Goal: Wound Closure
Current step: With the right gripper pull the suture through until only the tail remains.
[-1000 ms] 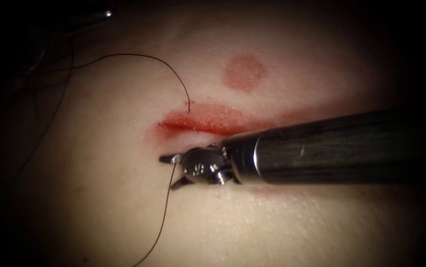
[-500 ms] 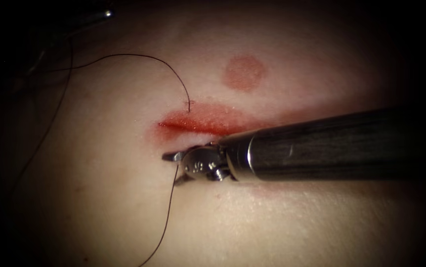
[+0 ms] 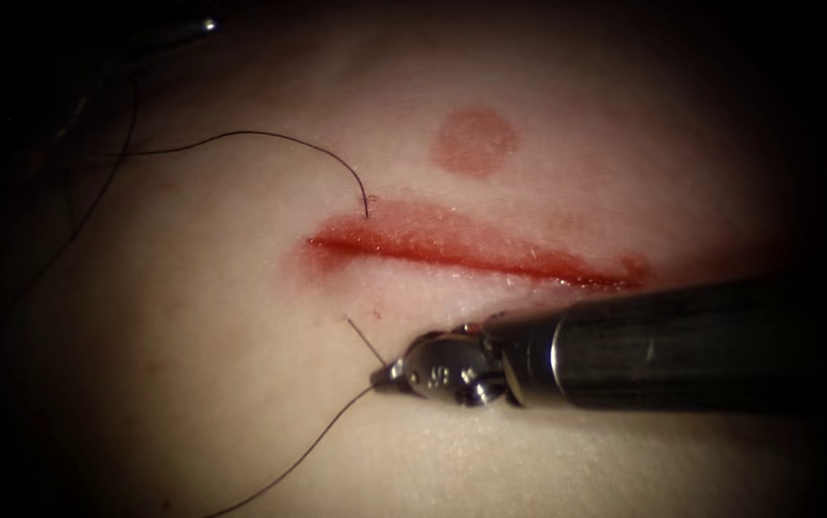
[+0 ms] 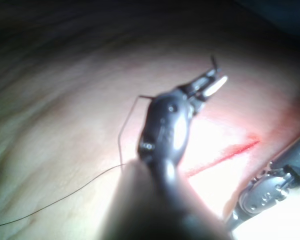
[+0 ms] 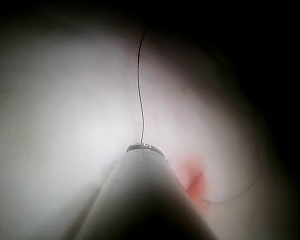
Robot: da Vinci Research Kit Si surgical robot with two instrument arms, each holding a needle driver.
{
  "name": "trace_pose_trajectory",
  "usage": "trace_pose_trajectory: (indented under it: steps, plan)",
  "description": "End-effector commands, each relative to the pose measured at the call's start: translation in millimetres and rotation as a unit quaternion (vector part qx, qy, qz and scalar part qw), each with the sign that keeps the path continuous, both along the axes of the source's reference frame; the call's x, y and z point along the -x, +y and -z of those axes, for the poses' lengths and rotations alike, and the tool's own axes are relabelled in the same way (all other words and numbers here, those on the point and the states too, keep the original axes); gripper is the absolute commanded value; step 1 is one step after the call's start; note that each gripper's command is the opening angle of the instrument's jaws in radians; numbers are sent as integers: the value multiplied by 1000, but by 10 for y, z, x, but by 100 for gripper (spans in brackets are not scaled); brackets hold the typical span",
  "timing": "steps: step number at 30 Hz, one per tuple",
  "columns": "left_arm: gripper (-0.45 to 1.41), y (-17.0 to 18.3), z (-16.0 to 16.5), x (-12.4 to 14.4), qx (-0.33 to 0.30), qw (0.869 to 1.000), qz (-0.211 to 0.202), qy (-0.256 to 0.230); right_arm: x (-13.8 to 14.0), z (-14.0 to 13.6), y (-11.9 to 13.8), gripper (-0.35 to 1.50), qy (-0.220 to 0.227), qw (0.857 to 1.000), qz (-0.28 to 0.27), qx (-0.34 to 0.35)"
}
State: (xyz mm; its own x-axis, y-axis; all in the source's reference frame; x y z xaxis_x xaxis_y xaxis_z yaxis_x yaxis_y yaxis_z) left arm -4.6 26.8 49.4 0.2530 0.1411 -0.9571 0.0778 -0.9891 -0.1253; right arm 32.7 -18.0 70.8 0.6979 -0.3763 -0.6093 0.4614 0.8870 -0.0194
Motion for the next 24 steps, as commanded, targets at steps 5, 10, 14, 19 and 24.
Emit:
trace_pose_trajectory:
  steps: [5,10,14,19,24]
  plan:
    - [-35,1,-8,6,0,1000,0,0,-8,104,-87,-35,18,999,23,-12]
    - [-35,1,-8,6,0,1000,0,0,-14,185,-135,-35,35,998,41,-22]
    - [-35,1,-8,6,0,1000,0,0,-14,213,-154,-35,16,997,65,-36]
    - [-35,1,-8,6,0,1000,0,0,-6,222,-163,-35,8,994,82,-78]
    - [-35,1,-8,6,0,1000,0,0,16,212,-124,121,48,997,19,-64]
